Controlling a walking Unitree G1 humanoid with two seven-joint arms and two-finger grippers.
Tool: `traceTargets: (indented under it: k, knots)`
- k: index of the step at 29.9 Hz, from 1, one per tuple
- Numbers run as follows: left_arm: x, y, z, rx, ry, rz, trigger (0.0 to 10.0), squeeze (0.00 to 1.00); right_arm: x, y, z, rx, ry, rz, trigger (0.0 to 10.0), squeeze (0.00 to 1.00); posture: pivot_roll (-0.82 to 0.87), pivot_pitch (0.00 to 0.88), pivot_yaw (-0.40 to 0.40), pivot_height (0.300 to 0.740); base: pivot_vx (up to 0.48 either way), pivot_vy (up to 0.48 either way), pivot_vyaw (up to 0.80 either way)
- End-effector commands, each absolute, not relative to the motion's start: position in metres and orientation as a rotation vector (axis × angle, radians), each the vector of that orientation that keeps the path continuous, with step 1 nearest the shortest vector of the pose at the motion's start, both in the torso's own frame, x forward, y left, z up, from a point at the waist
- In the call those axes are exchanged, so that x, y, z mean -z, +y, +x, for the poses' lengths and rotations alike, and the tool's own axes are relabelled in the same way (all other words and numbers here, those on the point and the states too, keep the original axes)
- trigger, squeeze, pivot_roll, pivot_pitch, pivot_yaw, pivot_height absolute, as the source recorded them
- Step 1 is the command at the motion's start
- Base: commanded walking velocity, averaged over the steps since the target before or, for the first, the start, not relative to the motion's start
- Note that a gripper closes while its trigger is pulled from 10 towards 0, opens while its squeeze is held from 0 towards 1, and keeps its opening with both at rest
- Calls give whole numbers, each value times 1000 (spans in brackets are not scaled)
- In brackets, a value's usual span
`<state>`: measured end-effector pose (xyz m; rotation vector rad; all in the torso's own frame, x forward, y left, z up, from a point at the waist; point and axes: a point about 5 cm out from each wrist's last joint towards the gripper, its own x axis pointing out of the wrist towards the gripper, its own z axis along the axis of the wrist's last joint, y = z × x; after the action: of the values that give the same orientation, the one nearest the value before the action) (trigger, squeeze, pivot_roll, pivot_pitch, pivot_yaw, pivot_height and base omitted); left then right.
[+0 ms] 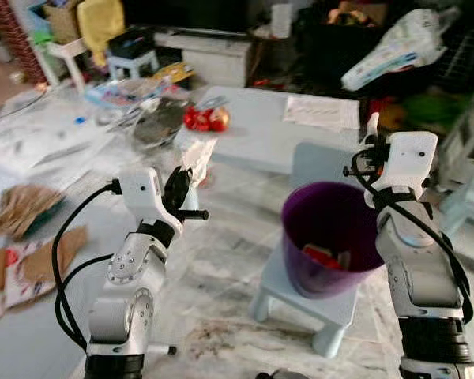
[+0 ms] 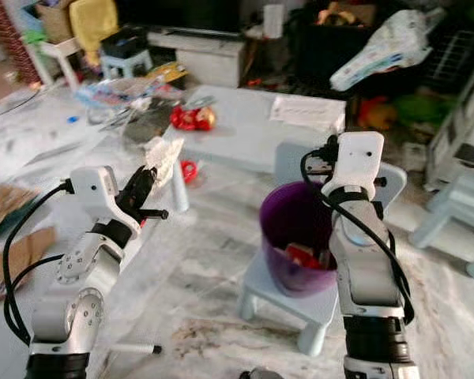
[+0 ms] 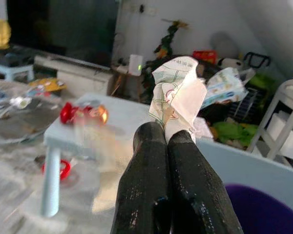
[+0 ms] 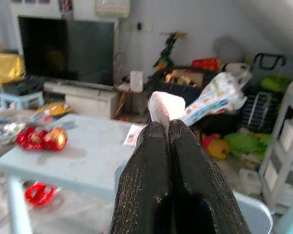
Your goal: Picking trash to rubbish bin
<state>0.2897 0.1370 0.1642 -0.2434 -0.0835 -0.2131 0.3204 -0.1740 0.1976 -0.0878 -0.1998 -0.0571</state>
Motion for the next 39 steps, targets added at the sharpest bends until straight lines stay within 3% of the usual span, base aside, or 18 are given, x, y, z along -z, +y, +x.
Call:
traceTargets:
  k: [1,15,39]
  knots:
    - [-163,142,289,187,-72,-244,10000,0,-199,-171,319,52,-207,-90,10000,0,-71,107,23,740,0,0,-563]
    - [-164,139,291,182,-59,-250,10000,0,-200,-173,319,53,-210,-92,10000,0,-76,108,24,740,0,0,0]
    - [-164,141,291,186,-50,-251,10000,0,-199,-173,319,59,-210,-90,10000,0,-71,103,27,740,0,-442,0]
